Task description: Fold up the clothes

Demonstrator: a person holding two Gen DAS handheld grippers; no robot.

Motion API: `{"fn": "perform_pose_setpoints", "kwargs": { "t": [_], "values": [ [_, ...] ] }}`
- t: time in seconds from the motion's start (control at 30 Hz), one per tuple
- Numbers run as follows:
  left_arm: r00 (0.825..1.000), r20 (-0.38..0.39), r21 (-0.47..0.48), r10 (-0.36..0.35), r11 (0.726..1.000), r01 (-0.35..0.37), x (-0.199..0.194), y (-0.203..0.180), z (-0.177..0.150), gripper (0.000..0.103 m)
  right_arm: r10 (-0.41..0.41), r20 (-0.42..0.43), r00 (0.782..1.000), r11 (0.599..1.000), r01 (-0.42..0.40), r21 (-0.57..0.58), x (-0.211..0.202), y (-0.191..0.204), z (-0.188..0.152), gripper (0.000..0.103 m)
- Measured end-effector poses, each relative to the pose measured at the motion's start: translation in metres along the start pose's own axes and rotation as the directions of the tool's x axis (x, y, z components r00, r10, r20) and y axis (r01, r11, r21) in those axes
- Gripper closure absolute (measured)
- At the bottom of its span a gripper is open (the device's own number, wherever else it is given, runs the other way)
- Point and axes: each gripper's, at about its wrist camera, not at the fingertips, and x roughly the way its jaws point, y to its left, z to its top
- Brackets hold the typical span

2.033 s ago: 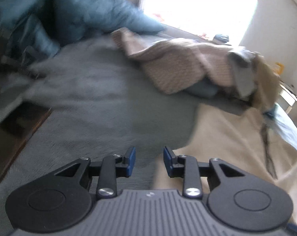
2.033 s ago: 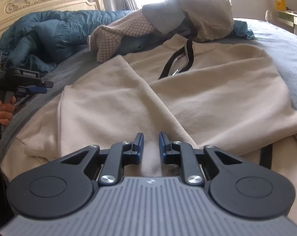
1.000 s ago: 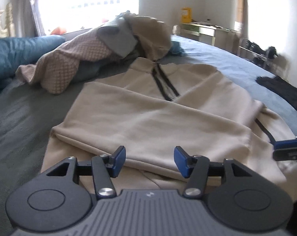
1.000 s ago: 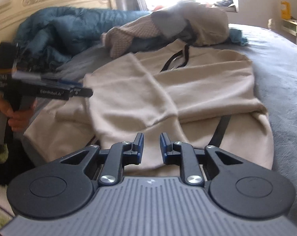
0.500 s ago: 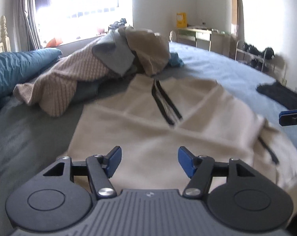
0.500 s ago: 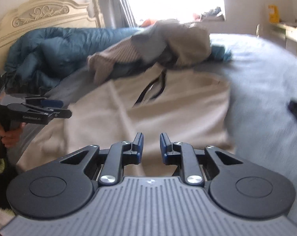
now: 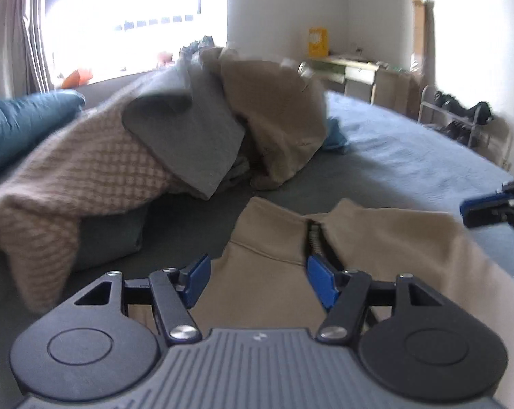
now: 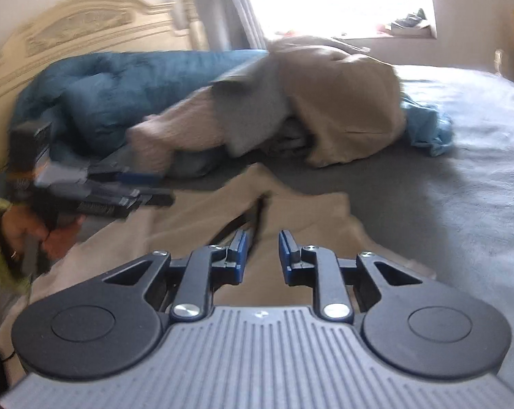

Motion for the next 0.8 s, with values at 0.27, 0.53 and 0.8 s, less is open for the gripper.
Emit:
{"fn": "perform_pose_setpoints", "kwargs": {
  "t": [0.27, 0.53, 0.8],
  "values": [
    [0.991, -0.084, -0.120, -0.100, 0.989, 0.090, 0.086, 0.034, 0.006, 0.039, 0.051, -0.100, 0.994, 0.968, -0.025, 0.248, 0.100, -0.081, 0.016, 0.081],
    [0.976, -0.073, -0.149, -0.204, 0.970, 0.192, 0.115, 0.050, 0.012, 0.043, 0.193, -0.121, 0.974, 0.903, -0.128, 0.411, 0.142, -0.114, 0.013, 0.078],
    [0.964, -0.066, -0.153, -0.256, 0.958, 0.244, 0.133, 0.044, 0.018, 0.063, 0.255, -0.131, 0.958, 0.882, -0.175, 0.438, 0.151, -0.123, 0.014, 0.079]
  ]
}}
